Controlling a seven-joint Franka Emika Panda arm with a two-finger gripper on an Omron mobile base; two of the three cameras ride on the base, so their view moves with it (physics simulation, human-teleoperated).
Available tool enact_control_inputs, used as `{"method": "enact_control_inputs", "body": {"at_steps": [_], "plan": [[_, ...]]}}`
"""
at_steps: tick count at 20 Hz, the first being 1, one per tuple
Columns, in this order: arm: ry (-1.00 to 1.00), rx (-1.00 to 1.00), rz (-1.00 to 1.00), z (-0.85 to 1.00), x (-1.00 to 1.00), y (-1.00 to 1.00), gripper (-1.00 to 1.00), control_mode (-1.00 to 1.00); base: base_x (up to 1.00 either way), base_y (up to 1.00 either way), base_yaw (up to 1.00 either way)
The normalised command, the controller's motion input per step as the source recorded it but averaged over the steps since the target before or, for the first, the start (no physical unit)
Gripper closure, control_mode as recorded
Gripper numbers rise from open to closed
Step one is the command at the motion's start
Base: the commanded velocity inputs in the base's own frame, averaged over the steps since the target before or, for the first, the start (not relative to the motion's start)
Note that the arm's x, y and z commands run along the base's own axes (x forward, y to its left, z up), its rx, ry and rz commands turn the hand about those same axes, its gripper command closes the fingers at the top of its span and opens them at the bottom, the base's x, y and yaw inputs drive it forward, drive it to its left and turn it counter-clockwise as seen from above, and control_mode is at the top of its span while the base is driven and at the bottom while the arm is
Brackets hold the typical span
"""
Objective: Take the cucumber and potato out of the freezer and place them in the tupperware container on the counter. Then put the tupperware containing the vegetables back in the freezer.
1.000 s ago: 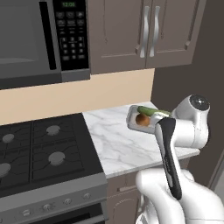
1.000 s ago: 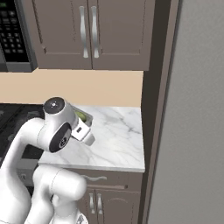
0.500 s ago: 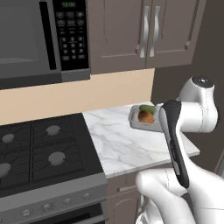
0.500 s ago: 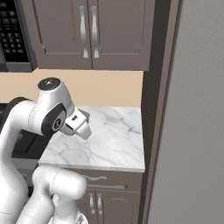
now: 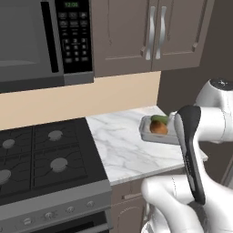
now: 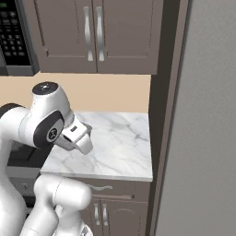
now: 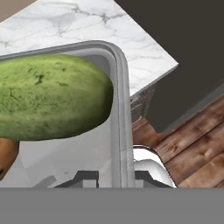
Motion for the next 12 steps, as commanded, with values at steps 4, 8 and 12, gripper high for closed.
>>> {"method": "enact_control_inputs", "body": {"at_steps": [4,8,12], "plan": [[0.00,0.00,0.00,0.00,0.00,0.00,1.00,1.00,-1.00,-0.10,0.00],[0.00,0.00,0.00,0.00,0.00,0.00,1.00,1.00,-1.00,-0.30,-0.02],[0.00,0.00,0.00,0.00,0.00,0.00,1.00,1.00,-0.86,-0.64,-0.02]]}}
